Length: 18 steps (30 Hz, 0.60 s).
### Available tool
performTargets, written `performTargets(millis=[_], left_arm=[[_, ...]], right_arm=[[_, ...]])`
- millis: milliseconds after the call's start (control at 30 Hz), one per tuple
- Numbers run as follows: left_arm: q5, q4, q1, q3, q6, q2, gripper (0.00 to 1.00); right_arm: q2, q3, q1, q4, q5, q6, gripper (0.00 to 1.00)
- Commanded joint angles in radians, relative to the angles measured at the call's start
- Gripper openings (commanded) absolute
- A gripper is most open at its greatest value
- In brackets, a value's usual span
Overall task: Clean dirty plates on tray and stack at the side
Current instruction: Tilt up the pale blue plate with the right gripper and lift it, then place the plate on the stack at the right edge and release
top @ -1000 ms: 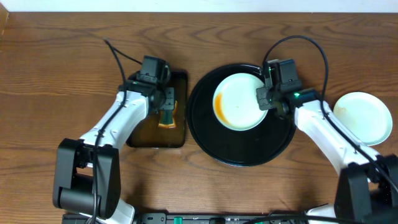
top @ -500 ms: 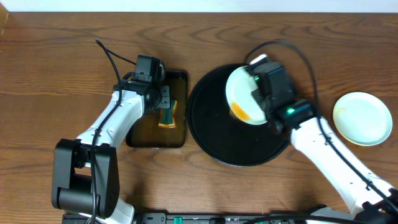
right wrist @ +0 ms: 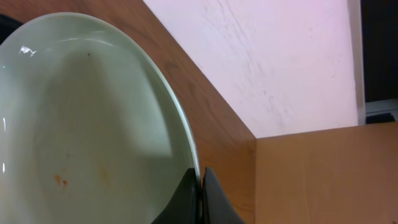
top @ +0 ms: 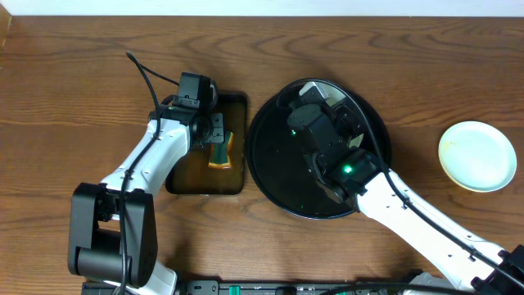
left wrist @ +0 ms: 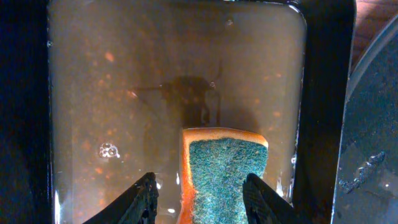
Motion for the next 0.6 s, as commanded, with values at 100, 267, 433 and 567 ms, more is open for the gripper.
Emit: performTargets(millis=[100, 267, 433, 567], left_arm=[[-0.009, -0.003, 0.004, -0.005, -0.010, -0.020, 0.46], [-0.008, -0.004, 0.004, -0.005, -0.010, -0.020, 0.46], [-0.008, -0.005, 0.004, -0.005, -0.010, -0.020, 0.46], [-0.008, -0.011, 0.004, -0.005, -0.010, -0.020, 0.46]], right_arm=[[-0.018, 0.000, -0.004, 0.017, 0.046, 0.023, 0.01], [-0.018, 0.000, -0.127, -0.039, -0.063, 0.240, 0.01], [-0.018, 0.000, -0.318, -0.090, -0.197, 0.402, 0.01], [-0.018, 0.000, -0.480, -0.078, -0.223, 0.443, 0.01]])
